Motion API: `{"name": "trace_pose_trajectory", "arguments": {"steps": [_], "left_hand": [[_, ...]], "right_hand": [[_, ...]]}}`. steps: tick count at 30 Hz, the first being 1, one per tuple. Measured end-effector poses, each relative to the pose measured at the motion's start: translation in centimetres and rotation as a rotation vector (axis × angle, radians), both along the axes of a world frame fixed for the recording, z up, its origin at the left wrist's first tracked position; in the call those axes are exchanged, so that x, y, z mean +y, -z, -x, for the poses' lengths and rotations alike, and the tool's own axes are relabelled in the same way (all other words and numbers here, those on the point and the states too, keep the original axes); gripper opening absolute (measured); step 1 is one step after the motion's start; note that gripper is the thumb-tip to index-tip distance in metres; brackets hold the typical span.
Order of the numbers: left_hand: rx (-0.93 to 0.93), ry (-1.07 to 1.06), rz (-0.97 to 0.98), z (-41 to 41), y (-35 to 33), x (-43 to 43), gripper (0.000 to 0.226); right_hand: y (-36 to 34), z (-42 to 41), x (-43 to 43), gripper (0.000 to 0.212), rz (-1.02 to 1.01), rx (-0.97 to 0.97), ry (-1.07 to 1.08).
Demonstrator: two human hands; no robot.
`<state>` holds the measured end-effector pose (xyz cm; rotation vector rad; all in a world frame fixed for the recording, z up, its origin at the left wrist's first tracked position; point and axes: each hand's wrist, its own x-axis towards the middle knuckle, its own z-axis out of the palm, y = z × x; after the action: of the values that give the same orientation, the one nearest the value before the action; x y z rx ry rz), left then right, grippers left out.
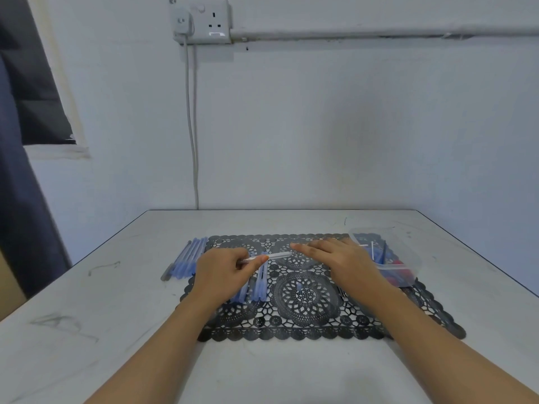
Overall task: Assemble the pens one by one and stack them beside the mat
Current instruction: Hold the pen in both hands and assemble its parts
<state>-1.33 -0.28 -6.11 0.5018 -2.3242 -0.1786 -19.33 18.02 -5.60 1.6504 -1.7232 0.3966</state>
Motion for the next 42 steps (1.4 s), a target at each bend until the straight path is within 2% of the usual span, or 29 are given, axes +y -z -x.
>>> {"name": "trace_pose_trajectory", "arguments": {"steps": [7,12,20,38,42], "left_hand": [[0.059,0.045,0.001,0.07,0.06,0.05,0.072],[0.073,0.047,0.001,0.11,0.12,0.01,0.076],[0.069,0.053,0.004,0.05,0.07,0.21,0.067],[0.053,0.048,0.005,0.10,-0.06,0.40,0.065],[0.035,0.047,0.019,0.08,-0.23,0.60,0.060]], "right_hand": [[0.14,-0.37,-0.26,0.083,0.021,0.001,-0.048],[0.21,-0.37,-0.26,0.083,0.034,-0.006,-0.062],[0.26,-0.31,-0.38,0.082,0.035,-0.023,-0.058],[0.37,-0.34,-0.42,0.080,0.019,-0.083,-0.085],[0.44,-0.57,-0.64,0.069,0.051,-0.065,-0.100]]}}
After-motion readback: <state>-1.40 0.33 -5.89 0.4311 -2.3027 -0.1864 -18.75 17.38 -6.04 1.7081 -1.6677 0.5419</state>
